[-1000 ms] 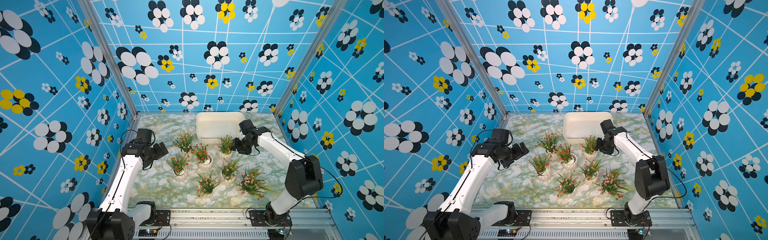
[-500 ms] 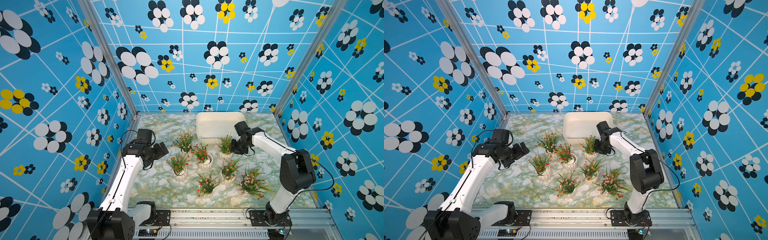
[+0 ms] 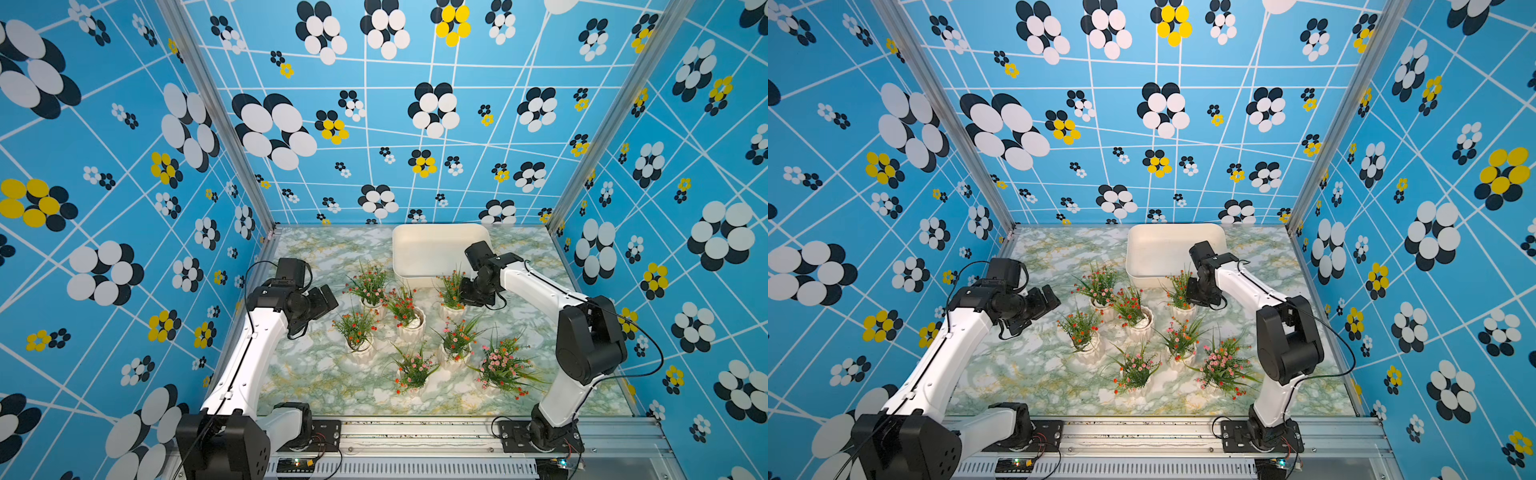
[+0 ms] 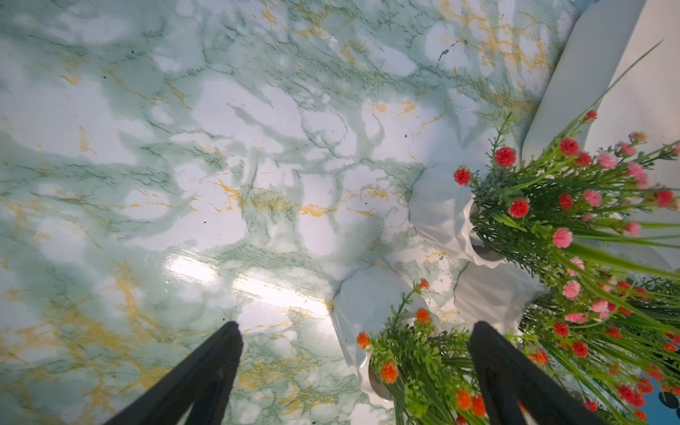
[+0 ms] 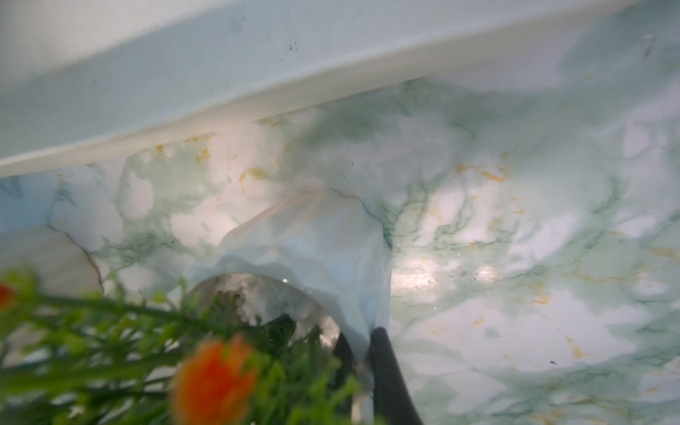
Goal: Put the potted gypsophila into the storage box
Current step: Pick up the baby's breath potted plant from the center of the board.
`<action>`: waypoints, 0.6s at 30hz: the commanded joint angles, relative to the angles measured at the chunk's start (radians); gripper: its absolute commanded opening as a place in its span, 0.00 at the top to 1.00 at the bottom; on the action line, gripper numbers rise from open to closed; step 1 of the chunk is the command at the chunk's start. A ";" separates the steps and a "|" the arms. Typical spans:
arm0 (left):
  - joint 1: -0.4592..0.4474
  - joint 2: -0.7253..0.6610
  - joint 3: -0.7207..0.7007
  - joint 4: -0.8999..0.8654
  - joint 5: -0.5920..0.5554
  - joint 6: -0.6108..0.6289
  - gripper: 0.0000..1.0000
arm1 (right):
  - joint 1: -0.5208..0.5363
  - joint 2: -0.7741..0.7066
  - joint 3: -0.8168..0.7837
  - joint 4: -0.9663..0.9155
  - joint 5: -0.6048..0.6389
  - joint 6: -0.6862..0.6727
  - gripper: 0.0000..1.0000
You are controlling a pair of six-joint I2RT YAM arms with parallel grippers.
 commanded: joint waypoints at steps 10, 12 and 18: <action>-0.008 0.027 0.009 0.006 0.011 0.011 0.00 | 0.013 -0.038 0.174 -0.168 0.077 -0.080 1.00; -0.008 0.025 0.010 0.006 0.010 0.009 0.00 | 0.012 -0.038 0.223 -0.210 0.070 -0.099 1.00; -0.007 0.019 0.013 0.000 0.009 0.010 0.01 | -0.001 -0.008 0.452 -0.357 0.032 -0.168 1.00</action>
